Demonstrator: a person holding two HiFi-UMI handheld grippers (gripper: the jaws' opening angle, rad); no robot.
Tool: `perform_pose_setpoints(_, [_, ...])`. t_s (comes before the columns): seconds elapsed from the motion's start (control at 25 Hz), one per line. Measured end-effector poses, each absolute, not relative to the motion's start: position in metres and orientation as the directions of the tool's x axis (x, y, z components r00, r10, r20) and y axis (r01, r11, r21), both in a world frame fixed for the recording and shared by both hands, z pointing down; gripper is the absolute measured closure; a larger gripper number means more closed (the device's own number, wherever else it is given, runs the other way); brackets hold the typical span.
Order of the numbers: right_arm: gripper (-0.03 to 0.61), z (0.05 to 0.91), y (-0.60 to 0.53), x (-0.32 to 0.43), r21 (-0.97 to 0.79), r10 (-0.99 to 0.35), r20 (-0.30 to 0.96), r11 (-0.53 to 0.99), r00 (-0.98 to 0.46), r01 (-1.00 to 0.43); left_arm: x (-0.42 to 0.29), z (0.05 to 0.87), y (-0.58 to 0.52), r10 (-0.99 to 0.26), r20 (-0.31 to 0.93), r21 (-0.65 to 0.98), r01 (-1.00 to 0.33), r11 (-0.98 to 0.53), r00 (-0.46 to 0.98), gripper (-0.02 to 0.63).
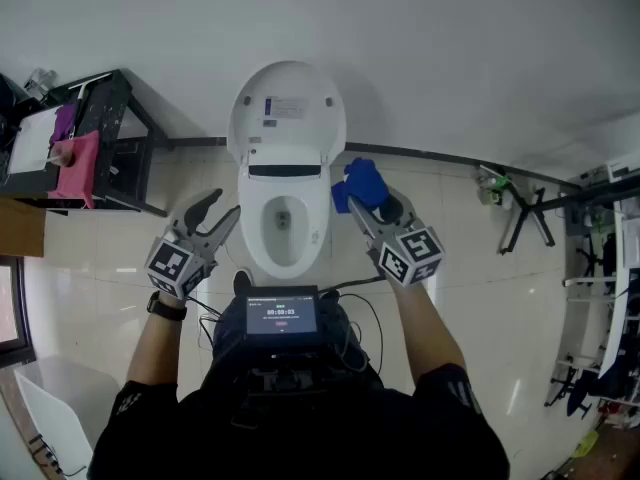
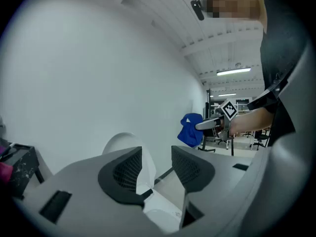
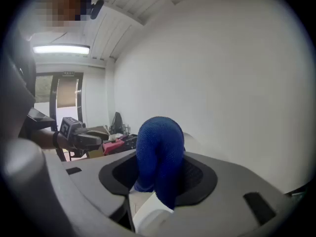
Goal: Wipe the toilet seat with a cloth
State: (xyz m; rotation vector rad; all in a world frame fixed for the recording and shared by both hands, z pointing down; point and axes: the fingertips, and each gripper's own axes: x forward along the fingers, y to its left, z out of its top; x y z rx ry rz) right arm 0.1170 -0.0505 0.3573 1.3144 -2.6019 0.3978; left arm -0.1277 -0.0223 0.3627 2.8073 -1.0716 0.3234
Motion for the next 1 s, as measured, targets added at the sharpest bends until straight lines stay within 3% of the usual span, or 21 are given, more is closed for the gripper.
perform_pose_setpoints(0.4, [0.359, 0.477, -0.093, 0.109, -0.049, -0.661, 0.461, 0.647, -0.592, -0.761, -0.125, 0.434, -0.047, -0.607, 0.336, 0.079, -0.664, -0.744, 0.720, 0.430])
perform_pose_setpoints(0.76, [0.361, 0.664, -0.109, 0.081, -0.018, -0.472, 0.680, 0.754, -0.561, -0.656, -0.117, 0.543, -0.038, -0.547, 0.437, 0.170, -0.663, -0.729, 0.714, 0.426])
perform_pose_setpoints(1.0, [0.362, 0.824, -0.095, 0.072, 0.018, -0.291, 0.844, 0.856, -0.452, -0.517, -0.109, 0.602, -0.035, -0.521, 0.467, 0.201, -0.660, -0.724, 0.714, 0.425])
